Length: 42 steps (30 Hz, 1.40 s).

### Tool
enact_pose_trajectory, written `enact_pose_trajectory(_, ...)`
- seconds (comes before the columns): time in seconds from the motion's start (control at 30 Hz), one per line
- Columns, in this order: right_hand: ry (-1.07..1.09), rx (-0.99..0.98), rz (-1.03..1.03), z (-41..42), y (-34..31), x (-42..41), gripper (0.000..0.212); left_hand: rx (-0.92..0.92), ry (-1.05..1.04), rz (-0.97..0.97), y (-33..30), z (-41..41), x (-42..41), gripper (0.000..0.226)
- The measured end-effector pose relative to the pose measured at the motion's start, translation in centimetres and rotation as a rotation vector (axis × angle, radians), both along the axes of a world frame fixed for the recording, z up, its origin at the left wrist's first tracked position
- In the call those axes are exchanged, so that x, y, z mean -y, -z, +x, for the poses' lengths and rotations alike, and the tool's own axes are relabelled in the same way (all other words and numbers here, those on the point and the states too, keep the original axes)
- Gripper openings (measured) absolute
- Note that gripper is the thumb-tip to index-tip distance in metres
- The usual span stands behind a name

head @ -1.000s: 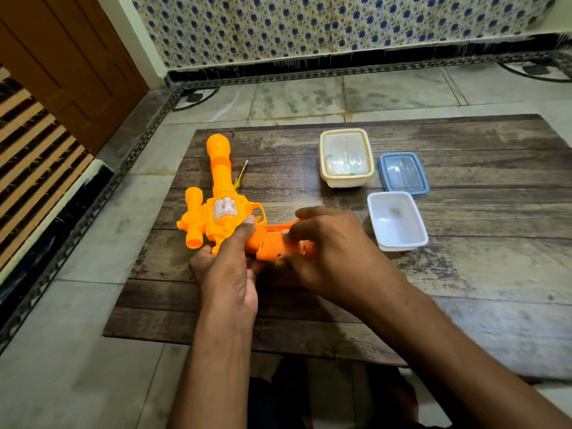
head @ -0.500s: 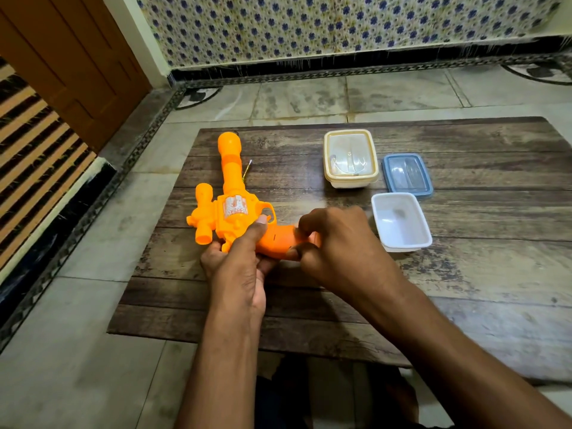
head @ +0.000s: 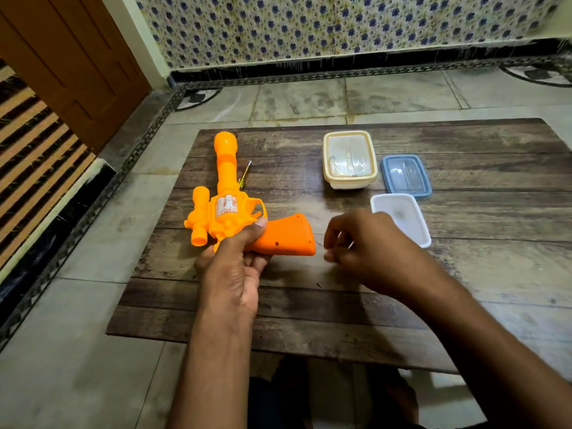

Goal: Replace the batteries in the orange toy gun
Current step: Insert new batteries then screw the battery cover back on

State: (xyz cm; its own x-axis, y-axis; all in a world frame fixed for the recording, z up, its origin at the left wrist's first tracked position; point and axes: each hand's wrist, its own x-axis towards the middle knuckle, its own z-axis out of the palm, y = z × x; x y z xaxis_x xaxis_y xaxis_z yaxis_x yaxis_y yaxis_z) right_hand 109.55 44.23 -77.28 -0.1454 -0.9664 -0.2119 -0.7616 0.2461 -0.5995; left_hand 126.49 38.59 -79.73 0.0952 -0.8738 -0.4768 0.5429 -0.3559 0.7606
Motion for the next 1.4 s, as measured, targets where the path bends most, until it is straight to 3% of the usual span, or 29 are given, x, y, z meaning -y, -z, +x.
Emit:
enact_pose_trajectory(0.1,-0.116,-0.018,0.123,0.4,0.0,-0.2,0.014,0.007,-0.006,-0.001,-0.1,0.0,-0.1,0.035)
enact_pose_trajectory(0.3,-0.134,0.001,0.165,0.9,0.5,0.1,0.015,0.031,-0.01,0.007,-0.3,-0.2,-0.2,0.036)
enact_pose_trajectory(0.8,-0.11,-0.015,0.157,1.7,1.2,0.5,0.024,0.051,-0.008,0.006,-0.3,-0.2,-0.2,0.035)
enact_pose_trajectory(1.03,-0.129,-0.024,0.136,1.5,1.2,0.3,0.01,0.053,-0.011,0.013,-0.2,-0.1,-0.1,0.041)
enact_pose_trajectory(1.4,-0.104,0.009,0.142,1.4,1.1,0.5,0.014,0.066,-0.004,0.013,-0.4,-0.2,-0.3,0.035)
